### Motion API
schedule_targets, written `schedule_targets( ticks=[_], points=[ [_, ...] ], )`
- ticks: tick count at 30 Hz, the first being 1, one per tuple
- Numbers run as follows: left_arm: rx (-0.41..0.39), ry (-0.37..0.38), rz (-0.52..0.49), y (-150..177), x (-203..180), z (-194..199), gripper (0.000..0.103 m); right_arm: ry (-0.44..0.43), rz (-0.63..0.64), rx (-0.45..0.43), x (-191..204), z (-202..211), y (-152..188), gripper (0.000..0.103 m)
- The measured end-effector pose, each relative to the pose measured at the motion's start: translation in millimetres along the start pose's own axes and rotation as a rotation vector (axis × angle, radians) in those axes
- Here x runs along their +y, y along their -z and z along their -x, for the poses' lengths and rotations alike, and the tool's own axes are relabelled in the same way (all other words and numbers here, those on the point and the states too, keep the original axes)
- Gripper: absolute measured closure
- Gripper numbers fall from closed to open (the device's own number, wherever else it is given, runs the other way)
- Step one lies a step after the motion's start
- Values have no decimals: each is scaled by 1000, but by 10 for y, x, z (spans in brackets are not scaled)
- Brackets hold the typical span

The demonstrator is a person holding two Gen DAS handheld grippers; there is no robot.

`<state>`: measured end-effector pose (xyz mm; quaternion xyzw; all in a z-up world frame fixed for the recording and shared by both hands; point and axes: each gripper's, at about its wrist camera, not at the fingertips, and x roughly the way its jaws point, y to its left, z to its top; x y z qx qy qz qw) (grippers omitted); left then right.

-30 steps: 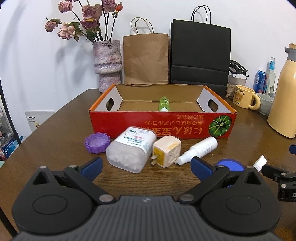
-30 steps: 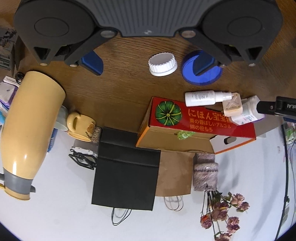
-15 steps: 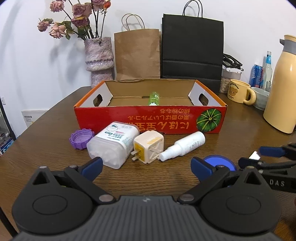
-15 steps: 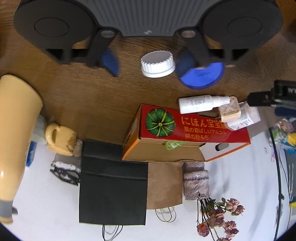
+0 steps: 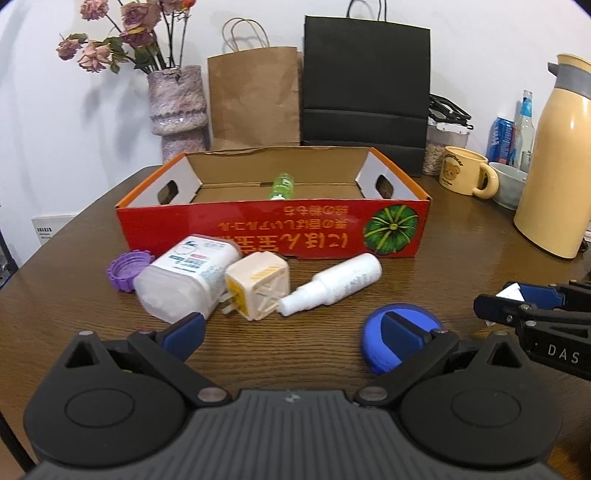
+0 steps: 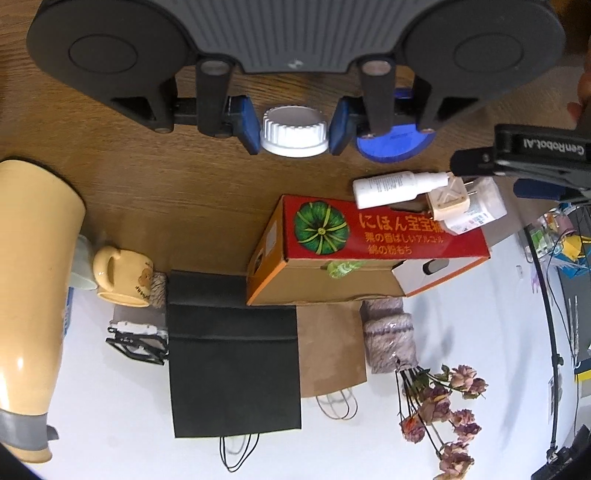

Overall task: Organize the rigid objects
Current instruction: 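Grasp the large blue cap with the left gripper while the right gripper grasps the white ridged cap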

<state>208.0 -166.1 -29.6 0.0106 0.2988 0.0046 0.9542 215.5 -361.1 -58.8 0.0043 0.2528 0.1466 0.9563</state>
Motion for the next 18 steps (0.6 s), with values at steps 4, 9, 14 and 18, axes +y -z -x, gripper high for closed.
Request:
schedule_targets(
  ticks=[4,9,14,18],
  points=[
    [8,17,-8,8,-118,-27,0,15,-6,-19,-82,47,2,64],
    [16,32,-7,14,-264,-68,0,19,-1,-25,-179,67,8,64],
    [33,52,3,15,-400,-118,0,25,3,-34,-257,107,17,64],
    [42,47,-11,38,-519,-168,0,44,3,-33,-339,126,24,64]
  ],
)
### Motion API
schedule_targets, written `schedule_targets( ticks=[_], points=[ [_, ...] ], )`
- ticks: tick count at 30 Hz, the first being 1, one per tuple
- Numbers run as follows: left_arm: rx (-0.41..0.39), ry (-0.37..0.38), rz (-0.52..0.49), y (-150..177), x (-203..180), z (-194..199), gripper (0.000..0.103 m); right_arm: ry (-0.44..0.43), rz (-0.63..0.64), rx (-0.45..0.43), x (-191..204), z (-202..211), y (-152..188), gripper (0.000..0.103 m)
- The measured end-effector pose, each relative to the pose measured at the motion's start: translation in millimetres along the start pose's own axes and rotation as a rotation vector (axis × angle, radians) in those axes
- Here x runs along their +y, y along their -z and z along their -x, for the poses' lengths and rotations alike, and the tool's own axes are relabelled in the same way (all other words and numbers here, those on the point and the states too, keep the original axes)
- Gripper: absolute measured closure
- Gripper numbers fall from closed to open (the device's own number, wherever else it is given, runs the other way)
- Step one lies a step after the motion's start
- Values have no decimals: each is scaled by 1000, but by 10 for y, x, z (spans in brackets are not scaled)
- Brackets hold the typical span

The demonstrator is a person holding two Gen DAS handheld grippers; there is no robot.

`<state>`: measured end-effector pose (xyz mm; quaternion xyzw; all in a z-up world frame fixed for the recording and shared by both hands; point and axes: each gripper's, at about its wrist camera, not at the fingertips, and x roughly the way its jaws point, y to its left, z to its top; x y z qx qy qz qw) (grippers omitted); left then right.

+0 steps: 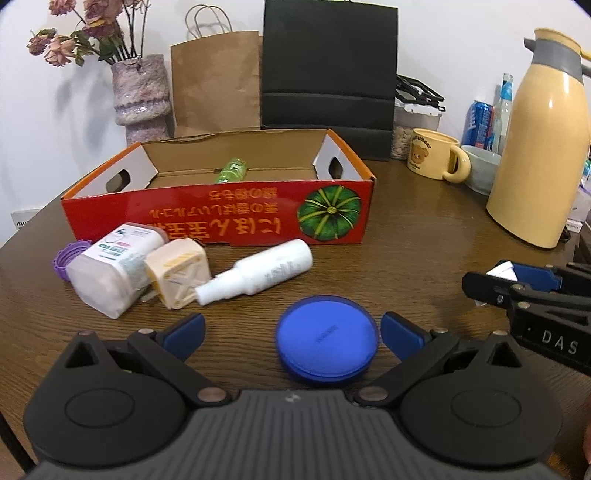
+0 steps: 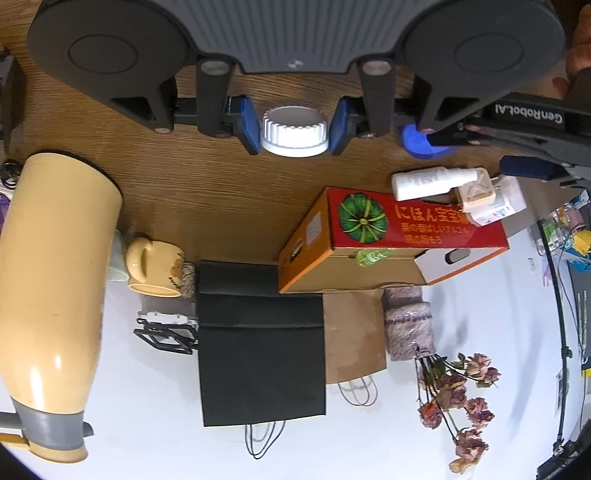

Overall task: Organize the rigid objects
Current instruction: 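Grasp the large blue cap with the left gripper while the right gripper grasps the white ridged cap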

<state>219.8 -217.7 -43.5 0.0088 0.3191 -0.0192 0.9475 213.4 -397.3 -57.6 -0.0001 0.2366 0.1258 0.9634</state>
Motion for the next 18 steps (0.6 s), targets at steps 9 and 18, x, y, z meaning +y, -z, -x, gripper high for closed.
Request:
schedule_targets(
  ticks=[9,18],
  points=[
    [47,-35,26,29,-97,-163,0,-1,-6,-2,-125,14,18,64],
    [69,-70,48,63,-127,-240,0,4,31,-1,-26,6,57,64]
  ],
)
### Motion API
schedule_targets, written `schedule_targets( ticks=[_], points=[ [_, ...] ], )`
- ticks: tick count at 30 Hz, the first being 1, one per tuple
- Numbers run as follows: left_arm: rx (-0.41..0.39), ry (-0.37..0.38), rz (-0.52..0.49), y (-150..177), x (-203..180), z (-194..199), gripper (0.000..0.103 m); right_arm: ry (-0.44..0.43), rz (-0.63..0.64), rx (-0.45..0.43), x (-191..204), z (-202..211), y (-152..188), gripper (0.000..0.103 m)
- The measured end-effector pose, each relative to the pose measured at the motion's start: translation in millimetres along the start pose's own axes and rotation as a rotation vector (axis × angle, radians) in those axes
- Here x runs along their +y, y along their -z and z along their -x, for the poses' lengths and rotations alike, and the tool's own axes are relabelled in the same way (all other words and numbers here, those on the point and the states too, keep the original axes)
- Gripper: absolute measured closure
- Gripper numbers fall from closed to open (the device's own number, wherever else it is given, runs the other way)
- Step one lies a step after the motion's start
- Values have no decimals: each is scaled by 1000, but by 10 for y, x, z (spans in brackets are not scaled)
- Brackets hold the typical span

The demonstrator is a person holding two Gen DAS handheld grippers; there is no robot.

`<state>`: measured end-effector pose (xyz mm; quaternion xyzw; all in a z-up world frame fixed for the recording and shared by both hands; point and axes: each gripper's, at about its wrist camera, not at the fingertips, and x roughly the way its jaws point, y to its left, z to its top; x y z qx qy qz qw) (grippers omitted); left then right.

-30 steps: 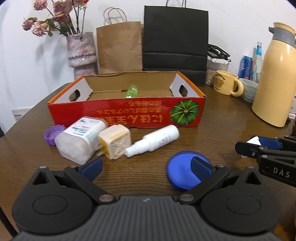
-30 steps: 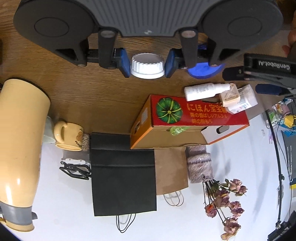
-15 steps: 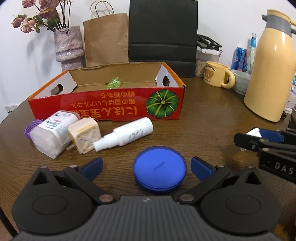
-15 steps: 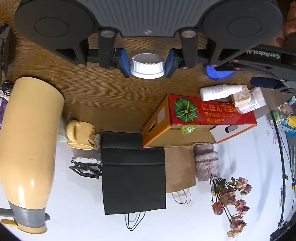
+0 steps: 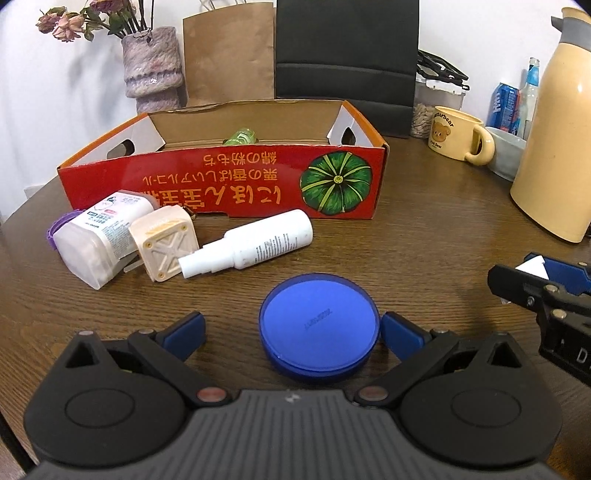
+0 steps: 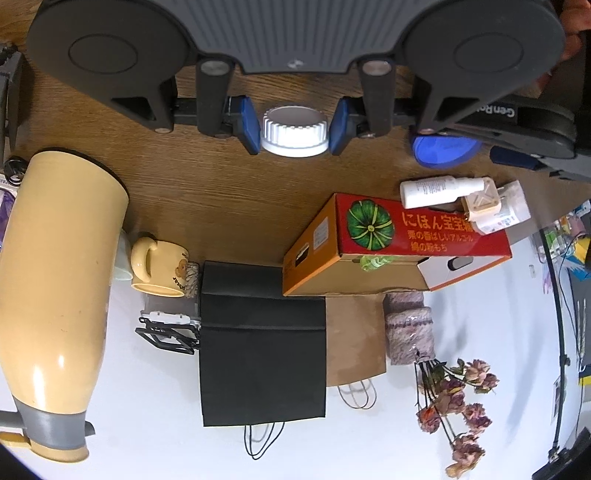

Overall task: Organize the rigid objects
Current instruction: 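Grasp the large blue cap with the left gripper while the right gripper grasps the white ridged cap, then lift and carry the blue cap and white cap with both grippers over the box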

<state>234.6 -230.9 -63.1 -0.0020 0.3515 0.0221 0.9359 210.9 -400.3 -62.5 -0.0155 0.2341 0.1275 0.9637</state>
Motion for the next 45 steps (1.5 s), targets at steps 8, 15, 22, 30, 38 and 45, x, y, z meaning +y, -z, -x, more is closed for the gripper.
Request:
schedule_targets(
  ticks=[8,15,22,30,38,45],
  points=[
    [-9,2,1,14,-2,15,16,13,8,-9,12,14,1,64],
    [-39,38,-7,19,-2,88,35,15,6,-23,31,28,-1,64],
    [-61,37,-10,9,8,130,35,18,4,-39,85,43,-1,64],
    [-82,28,-8,10,80,195,35,42,15,-76,188,97,-1,64],
    [-107,23,-17,-4,156,294,35,45,15,-101,294,142,-7,64],
    [-135,19,-19,-47,286,386,35,43,-3,-121,405,166,-34,64]
  ],
)
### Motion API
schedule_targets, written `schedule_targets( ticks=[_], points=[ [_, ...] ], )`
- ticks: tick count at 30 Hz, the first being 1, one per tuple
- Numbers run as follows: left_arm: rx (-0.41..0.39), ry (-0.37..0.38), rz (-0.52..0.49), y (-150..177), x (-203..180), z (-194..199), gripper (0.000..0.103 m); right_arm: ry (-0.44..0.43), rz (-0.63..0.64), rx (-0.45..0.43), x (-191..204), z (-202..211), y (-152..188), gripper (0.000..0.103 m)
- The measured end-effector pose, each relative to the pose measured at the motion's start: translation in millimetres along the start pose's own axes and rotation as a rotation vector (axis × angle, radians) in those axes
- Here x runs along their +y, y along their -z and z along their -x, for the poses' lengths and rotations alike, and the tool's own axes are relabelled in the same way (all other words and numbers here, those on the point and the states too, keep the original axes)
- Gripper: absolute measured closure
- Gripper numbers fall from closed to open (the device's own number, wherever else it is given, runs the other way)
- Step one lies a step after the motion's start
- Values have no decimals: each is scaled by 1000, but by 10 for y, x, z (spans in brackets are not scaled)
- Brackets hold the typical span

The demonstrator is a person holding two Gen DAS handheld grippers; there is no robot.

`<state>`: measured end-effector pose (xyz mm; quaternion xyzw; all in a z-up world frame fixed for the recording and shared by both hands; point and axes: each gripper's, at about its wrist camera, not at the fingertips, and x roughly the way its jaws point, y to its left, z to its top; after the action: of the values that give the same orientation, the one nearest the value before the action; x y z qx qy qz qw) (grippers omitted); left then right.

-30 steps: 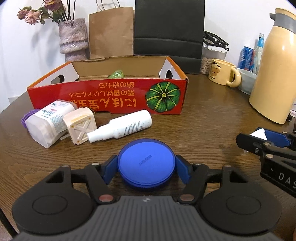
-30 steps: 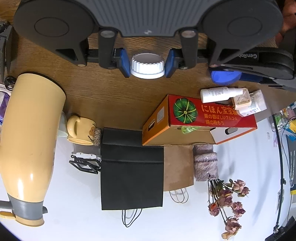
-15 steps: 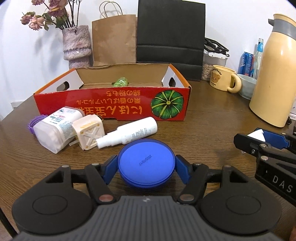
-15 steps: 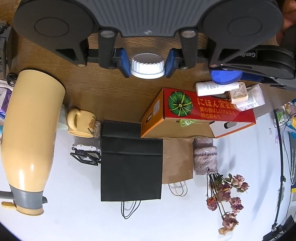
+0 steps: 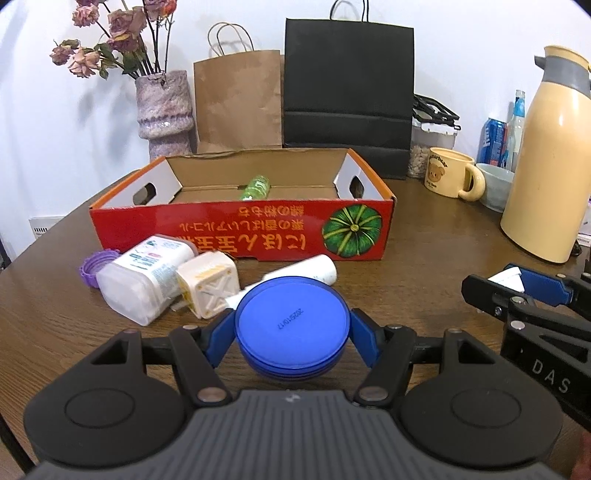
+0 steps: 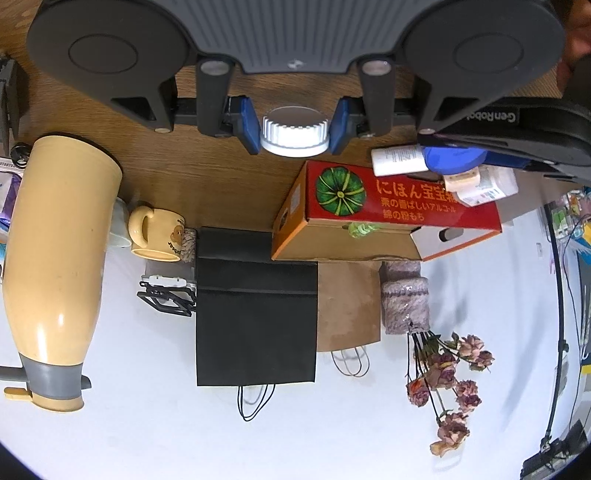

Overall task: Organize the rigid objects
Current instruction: 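Lift and carry the blue cap and white cap with both grippers over the box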

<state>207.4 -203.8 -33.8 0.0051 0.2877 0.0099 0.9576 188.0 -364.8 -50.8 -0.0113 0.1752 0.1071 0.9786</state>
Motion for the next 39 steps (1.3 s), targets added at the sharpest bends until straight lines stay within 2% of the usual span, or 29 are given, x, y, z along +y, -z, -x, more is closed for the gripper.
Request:
schedule_targets(
  ticks=[18,39],
  points=[
    [-69,13,-14,-237,337,153,35,-12,-24,-37,359,-113,-225,64],
    [-120,4,16,-540,742,68,35,-11,-16,-70,694,-365,-553,64]
  ],
)
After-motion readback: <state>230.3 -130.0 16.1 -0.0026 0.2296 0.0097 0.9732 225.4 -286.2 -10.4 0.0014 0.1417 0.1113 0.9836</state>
